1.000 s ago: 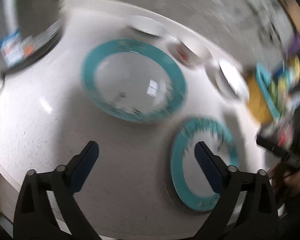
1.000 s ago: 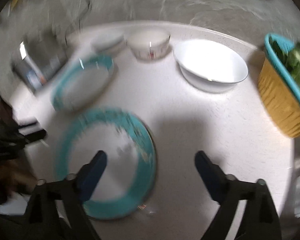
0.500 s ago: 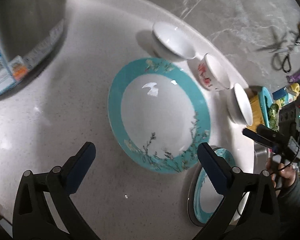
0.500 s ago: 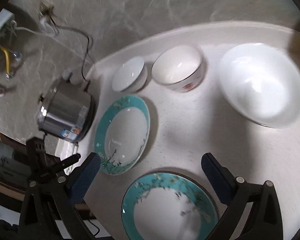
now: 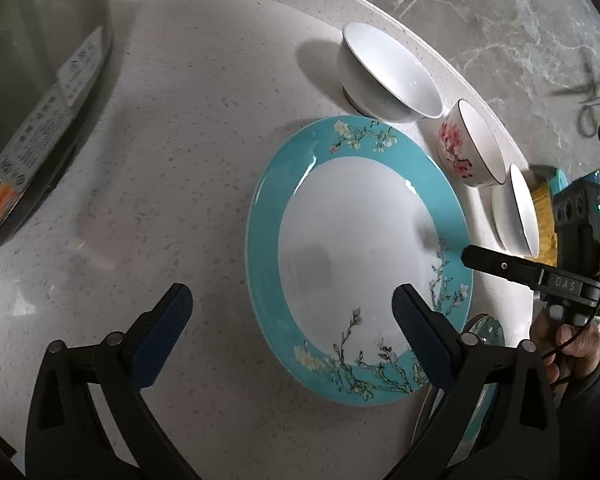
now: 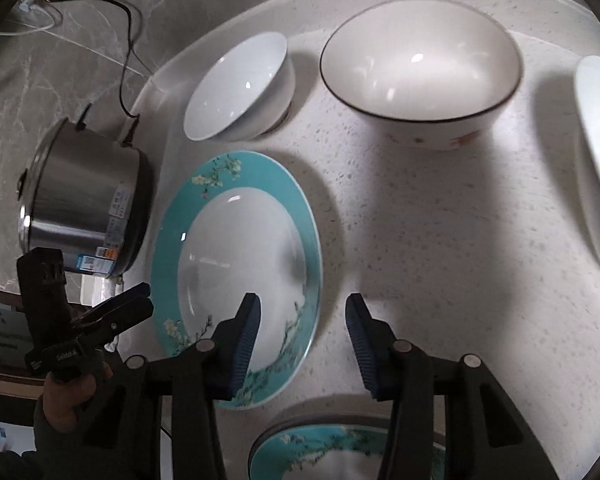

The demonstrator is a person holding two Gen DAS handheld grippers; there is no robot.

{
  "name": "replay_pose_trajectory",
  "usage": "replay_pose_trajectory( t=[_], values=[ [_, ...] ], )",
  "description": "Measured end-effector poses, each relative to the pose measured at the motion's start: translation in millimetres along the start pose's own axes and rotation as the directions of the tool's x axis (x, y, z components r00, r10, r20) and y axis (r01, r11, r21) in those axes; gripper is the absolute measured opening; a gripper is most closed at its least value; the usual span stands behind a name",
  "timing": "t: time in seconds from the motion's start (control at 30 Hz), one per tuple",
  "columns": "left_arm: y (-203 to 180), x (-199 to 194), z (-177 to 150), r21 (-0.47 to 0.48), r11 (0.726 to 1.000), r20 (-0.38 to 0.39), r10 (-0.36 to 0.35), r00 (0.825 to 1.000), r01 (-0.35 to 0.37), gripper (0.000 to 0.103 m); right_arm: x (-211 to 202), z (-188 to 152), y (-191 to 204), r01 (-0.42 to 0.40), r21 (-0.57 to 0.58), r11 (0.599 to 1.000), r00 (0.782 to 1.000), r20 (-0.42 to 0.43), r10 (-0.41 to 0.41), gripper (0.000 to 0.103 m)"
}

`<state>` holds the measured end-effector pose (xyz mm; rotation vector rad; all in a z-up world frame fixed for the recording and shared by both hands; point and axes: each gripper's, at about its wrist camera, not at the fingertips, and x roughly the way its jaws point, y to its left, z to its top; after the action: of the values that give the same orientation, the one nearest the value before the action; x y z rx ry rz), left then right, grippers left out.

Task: Organize plates and bowls
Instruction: 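Close both grippers on the large teal-rimmed plate's rim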

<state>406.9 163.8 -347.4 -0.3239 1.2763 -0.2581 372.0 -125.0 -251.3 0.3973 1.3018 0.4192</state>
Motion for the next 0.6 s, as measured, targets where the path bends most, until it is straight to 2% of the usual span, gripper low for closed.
replay_pose_trajectory(
  t=[0.03,0.1,0.13,0.17,0.2,0.33,0.4,0.53,0.6],
  values=[
    [-1,3,1,0.005,1.0,-0.005,-0.003,1.0,0.003,0.088,2,1,0,-0.002,0.002,1.0,1.0,-0.002,0.002,0.049],
    [0,8,1,0.01,1.0,-0.014,-0.005,1.0,0.005,0.064,6,3,0,-0.008,0.006,1.0,1.0,-0.008,0.008,0.049],
    [1,12,2,0.011,1.0,-0.023,-0.007,1.0,0.007,0.058,8,3,0,-0.013,0.005,1.0,1.0,-0.01,0.013,0.049],
    [-1,14,1,0.012,1.0,-0.03,-0.007,1.0,0.008,0.044,9,3,0,-0.016,0.001,1.0,1.0,-0.014,0.016,0.049],
    [-1,16,1,0.015,1.0,-0.034,-0.004,0.999,0.005,0.038,10,2,0,-0.019,0.0,1.0,1.0,-0.017,0.019,0.049],
    [1,19,5,0.016,1.0,-0.03,-0.004,1.0,0.005,0.037,13,3,-2,-0.036,0.01,0.999,0.999,-0.026,0.036,0.046],
    [2,20,8,0.018,1.0,-0.032,-0.002,0.999,0.003,0.034,15,4,-3,-0.04,0.01,0.999,0.999,-0.03,0.04,0.042],
    [6,18,9,0.025,0.999,-0.029,0.022,0.999,-0.021,0.024,20,5,3,-0.002,-0.024,1.0,0.999,-0.045,0.001,0.017],
    [9,18,9,0.019,0.999,-0.027,0.027,0.999,-0.027,0.018,20,6,3,0.021,-0.035,0.999,0.999,-0.043,-0.023,0.012]
  ],
)
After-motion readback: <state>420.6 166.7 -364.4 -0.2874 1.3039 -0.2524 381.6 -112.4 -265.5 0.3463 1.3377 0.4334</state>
